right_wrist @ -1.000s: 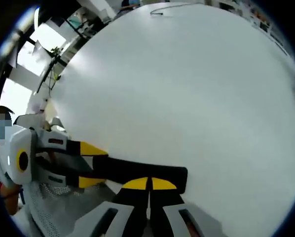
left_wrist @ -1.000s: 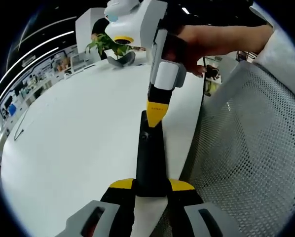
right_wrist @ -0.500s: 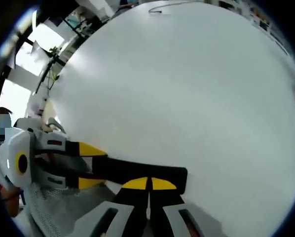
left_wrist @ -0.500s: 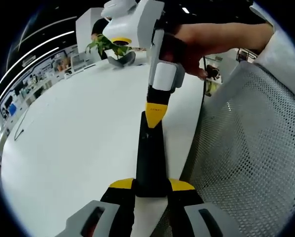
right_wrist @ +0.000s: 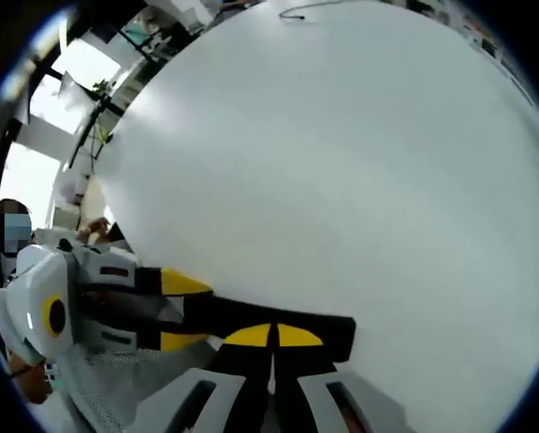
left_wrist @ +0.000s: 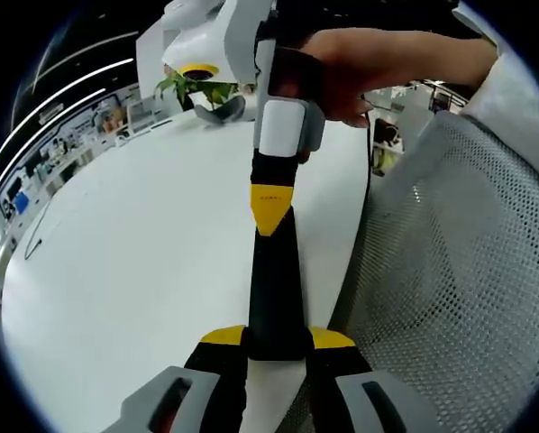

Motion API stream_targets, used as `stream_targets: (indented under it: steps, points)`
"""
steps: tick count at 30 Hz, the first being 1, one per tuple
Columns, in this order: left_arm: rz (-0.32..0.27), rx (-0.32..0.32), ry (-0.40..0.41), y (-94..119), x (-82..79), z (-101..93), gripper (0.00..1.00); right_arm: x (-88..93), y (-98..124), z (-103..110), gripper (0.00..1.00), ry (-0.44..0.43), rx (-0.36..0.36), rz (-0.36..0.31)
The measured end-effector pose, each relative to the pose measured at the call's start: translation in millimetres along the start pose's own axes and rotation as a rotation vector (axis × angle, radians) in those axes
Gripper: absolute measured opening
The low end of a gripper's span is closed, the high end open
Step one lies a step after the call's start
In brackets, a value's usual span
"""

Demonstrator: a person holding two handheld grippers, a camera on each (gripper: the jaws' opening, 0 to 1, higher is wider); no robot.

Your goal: Press the specified remote control buttons in sequence, fully releasing each button before pressing the next.

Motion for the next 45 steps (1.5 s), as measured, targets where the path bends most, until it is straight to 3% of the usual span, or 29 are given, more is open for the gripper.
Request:
stream_targets:
  steps: [13,25,45]
  points:
    - [0.005,0.002,0.003,-0.1,-0.7,-0.1,0.24,-4.4,-12.3,6.7,0.00,0.028,-0.005,0.046]
    - [0.004,0.007,0.015,-0.1,-0.3,0.7,0.24,-8.4,-16.0,11.0,0.00,0.061,0.046,0.103]
    - [-0.013,0.009,0.011,0.5,1.2,0.4,0.24,-7.3,-14.6,9.6,0.00,0.050,0.036,0.102]
Point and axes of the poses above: the point that each gripper's makers call its tool centre point, and the gripper's own axes: y roughly backward along the fingers, z roughly to its left, x roughly out of its underside, the point moved 8 cm from there along y, roughly backward along the fingers, and after that the axes turned 8 degrees about -x, right-handed, at the moved point
